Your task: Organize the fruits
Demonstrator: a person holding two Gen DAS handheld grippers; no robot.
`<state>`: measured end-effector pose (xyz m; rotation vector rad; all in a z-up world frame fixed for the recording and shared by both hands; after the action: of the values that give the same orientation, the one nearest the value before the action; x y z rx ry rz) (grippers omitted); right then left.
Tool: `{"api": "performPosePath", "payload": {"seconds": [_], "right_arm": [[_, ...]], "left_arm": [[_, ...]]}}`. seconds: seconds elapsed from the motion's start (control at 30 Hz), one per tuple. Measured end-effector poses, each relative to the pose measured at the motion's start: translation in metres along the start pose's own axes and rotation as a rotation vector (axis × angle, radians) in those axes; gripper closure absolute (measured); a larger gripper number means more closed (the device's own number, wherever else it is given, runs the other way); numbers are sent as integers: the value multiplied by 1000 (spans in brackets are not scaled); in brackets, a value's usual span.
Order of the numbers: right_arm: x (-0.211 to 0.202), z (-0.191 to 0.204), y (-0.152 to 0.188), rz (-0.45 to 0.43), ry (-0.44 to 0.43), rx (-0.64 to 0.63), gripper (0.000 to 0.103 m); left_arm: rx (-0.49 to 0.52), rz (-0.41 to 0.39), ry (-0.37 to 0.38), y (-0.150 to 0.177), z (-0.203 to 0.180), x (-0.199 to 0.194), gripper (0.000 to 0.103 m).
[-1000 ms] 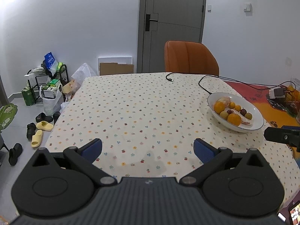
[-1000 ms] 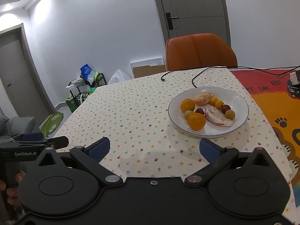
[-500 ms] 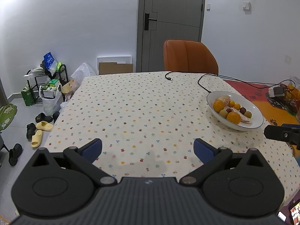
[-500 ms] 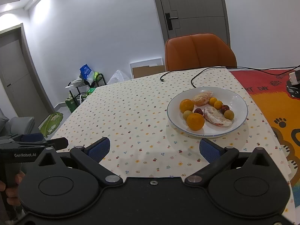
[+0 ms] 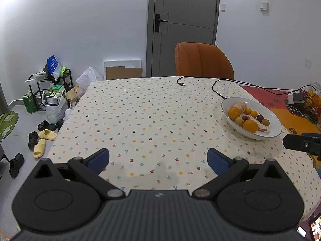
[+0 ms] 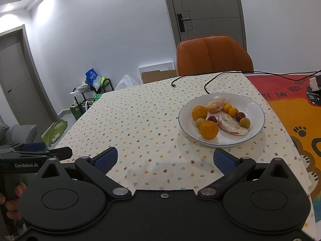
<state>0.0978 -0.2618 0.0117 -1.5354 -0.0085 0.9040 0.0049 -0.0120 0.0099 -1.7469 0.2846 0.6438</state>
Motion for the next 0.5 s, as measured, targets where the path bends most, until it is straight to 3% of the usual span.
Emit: {"api": "performPosePath", "payload": {"seconds": [0.5], "right_arm": [[0,-1,0,1,0,2,0]], "left_arm": [[0,-5,0,0,2,-1,0]]}}
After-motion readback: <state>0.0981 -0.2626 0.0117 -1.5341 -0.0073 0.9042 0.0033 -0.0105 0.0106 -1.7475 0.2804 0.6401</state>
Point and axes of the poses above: each gripper's, at about its wrist camera, not at the fingertips, and x roughly the way its jaws point, z to its left, y to its underside, the point moved 3 cm from there along x, roughly the way its jaws point, and after that the axes turned 8 degrees about -x, right-handed, at the moved point
